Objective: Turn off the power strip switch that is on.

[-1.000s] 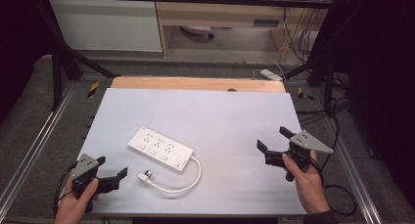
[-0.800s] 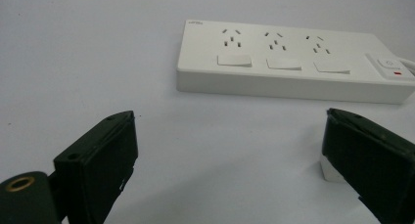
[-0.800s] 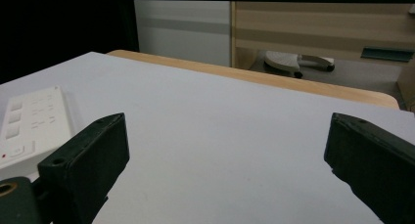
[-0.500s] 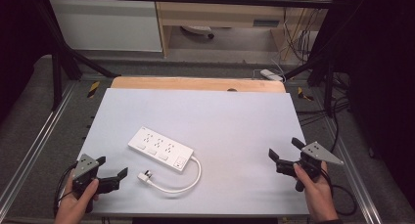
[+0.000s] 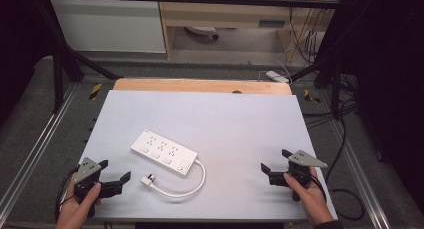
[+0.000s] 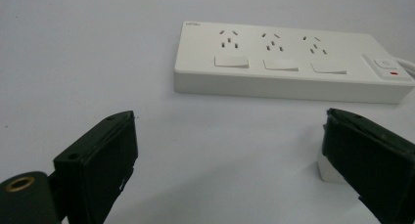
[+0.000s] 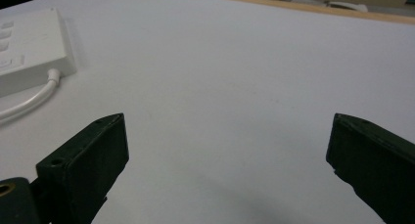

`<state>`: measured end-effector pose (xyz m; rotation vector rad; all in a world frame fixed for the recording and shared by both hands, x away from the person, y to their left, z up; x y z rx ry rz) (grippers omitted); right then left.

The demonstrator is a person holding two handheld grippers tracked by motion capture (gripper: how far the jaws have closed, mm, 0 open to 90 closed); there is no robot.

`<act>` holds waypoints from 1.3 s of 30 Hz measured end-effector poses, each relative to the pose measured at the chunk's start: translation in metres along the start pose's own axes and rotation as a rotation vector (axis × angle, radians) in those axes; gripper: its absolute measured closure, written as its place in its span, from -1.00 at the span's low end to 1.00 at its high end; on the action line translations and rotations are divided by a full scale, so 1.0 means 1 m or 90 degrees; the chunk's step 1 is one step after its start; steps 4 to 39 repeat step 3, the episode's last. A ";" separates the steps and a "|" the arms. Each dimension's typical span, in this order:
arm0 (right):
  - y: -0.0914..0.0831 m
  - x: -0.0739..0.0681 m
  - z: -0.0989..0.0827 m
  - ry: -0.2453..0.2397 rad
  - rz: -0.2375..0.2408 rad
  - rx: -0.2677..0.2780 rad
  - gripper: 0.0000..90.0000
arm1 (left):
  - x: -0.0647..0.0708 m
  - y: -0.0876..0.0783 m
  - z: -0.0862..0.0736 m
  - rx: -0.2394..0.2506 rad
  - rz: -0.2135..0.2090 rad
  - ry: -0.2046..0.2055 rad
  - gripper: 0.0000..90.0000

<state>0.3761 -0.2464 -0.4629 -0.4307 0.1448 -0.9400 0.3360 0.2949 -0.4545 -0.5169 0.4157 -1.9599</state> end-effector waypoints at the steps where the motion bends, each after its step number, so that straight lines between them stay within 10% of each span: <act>1: 0.002 -0.001 -0.001 -0.003 0.005 -0.006 -0.94 | 0.000 0.000 0.000 0.000 0.000 0.000 -0.86; 39: 0.005 -0.002 -0.001 -0.003 0.005 -0.011 -0.94 | 0.001 0.000 0.000 0.000 -0.003 0.001 -0.86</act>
Point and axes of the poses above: each handheld gripper's, and its own axes: y roughly forward along the jaws, z roughly out of its top, x roughly to its right, the point moved 4 cm from there along y, roughly forward along the jaws, and after that the axes turned 8 degrees about -y, right-handed, at the moved point
